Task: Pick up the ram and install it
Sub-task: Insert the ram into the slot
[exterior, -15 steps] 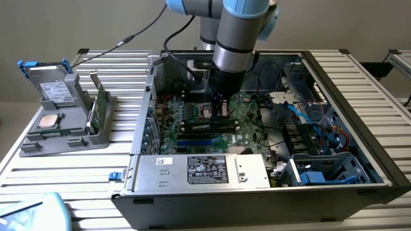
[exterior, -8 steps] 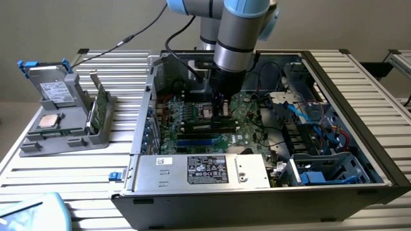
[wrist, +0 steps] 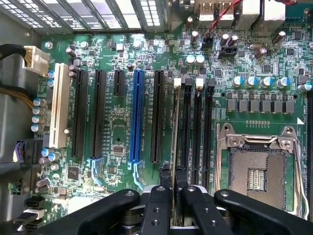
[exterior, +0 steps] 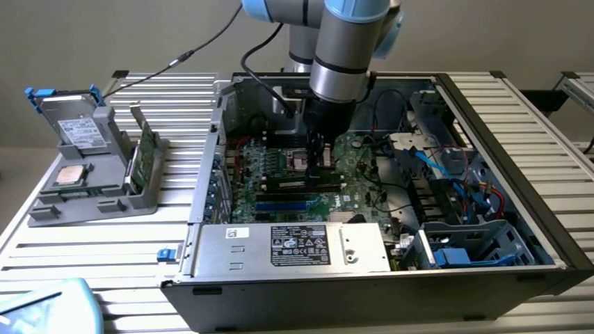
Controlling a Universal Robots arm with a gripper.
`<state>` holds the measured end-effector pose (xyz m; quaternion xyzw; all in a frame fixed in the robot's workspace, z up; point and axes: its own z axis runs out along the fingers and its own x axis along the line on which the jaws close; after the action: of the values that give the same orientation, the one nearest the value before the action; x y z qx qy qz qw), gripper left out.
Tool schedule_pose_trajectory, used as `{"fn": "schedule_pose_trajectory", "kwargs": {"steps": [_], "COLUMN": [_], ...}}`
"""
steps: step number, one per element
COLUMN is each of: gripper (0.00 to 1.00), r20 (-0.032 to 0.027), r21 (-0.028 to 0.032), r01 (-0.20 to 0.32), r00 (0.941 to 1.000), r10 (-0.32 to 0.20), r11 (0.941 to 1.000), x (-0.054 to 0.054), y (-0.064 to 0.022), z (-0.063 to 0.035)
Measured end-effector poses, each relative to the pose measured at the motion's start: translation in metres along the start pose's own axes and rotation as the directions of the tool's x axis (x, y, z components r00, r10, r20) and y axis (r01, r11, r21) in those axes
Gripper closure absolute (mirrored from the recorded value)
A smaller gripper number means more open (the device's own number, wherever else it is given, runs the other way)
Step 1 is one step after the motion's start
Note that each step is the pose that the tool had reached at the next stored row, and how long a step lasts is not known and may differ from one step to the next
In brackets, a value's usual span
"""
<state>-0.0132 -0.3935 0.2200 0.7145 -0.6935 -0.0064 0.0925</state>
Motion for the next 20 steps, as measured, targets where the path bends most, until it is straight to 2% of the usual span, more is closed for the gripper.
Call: {"fn": "schedule_pose_trajectory", "kwargs": {"steps": [3, 6, 15, 18, 20], "gripper": [0.86, 0.86, 0.86, 0.86, 0.86], "r20": [-0.0069, -0.0095, -0.0111, -0.0117, -0.0117], "r21": [-0.002, -0.0018, -0.0017, -0.0051, -0.0096], "r01": [0.002, 0.004, 0.011, 0.012, 0.013], "r00": [1.0, 0.9999, 0.9999, 0.9999, 0.9998], "r10": [-0.002, -0.004, -0.011, -0.012, -0.013], "r11": [1.0, 1.0, 0.9999, 0.9999, 0.9999], "x": [-0.001, -0.002, -0.007, -0.007, -0.007], "y": [-0.0003, -0.0012, -0.0025, -0.0023, -0.0023], "z": [-0.0008, -0.0012, -0.0032, -0.0083, -0.011]}}
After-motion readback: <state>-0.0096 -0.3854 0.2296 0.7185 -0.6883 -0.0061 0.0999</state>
